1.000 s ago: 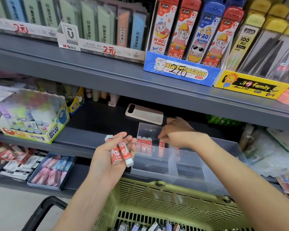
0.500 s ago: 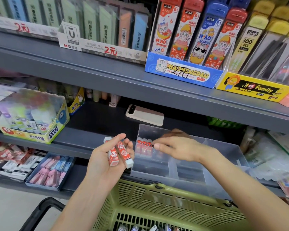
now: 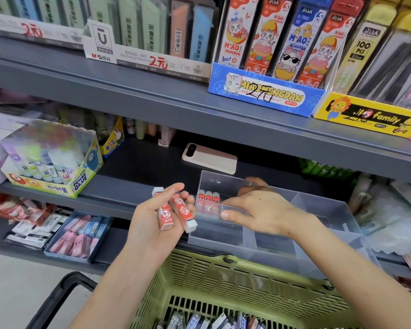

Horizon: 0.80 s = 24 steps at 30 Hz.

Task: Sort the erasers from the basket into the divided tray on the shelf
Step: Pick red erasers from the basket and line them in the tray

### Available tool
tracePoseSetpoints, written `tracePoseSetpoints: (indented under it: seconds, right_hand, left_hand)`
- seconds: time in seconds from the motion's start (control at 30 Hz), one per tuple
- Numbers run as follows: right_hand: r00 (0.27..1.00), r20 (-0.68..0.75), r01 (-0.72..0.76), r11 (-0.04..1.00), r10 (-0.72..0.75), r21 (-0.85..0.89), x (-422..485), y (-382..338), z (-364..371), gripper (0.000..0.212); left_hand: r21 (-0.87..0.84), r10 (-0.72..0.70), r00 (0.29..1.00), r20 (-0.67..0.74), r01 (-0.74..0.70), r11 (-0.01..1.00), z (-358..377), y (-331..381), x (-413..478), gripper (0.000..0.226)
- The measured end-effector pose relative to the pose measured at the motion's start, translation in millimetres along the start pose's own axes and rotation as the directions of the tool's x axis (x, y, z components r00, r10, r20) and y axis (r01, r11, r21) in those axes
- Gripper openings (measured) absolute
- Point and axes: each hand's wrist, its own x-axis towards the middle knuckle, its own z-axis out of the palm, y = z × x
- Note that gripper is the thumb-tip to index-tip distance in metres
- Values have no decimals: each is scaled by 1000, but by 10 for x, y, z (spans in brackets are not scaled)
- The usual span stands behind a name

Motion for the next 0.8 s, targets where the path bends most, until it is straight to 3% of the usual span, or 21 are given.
tracePoseSetpoints:
  seconds: [0.1, 0.17, 0.27, 0.43, 0.53, 0.6, 0.67, 0.7, 0.8]
  right_hand:
    - [998, -51, -19, 999, 22, 42, 12, -66, -47, 84]
    - [974, -192, -68, 969, 116, 238, 17, -166, -88, 70]
    - [904, -333, -41, 828, 269, 559, -21, -479, -132, 54]
    - [909, -303, -52, 799, 286, 599, -74, -938, -73, 29]
    - [868, -281, 23, 532, 410, 847, -125, -913, -86, 5]
    - [810, -297, 122, 350, 505, 929, -217, -746, -112, 5]
    - [733, -306, 195, 244, 608, 950, -348, -466, -151, 5]
    - [685, -302, 183, 244, 663, 952, -413, -311, -166, 6]
    - [528, -333, -46, 418, 781, 907, -500, 109, -126, 13]
  left_hand:
    - [-17, 24, 1000, 5, -24, 1000, 20, -3, -37, 53]
    - [-45, 42, 999, 13, -41, 998, 22, -1, -48, 65]
    - [-77, 75, 997, -2, -75, 994, 15, -8, -33, 39]
    - [-66, 93, 994, 58, -89, 994, -3, -51, -45, 15]
    - [-28, 123, 984, 128, -120, 992, -21, -43, -44, 16]
    - [115, 167, 972, 163, -187, 976, -37, -31, -36, 17]
    - [285, 215, 965, 153, -251, 925, -32, -17, -37, 12]
    - [364, 216, 966, 145, -255, 896, -19, -19, -45, 12]
    - [531, 164, 974, 156, -223, 818, 32, -52, -67, 30]
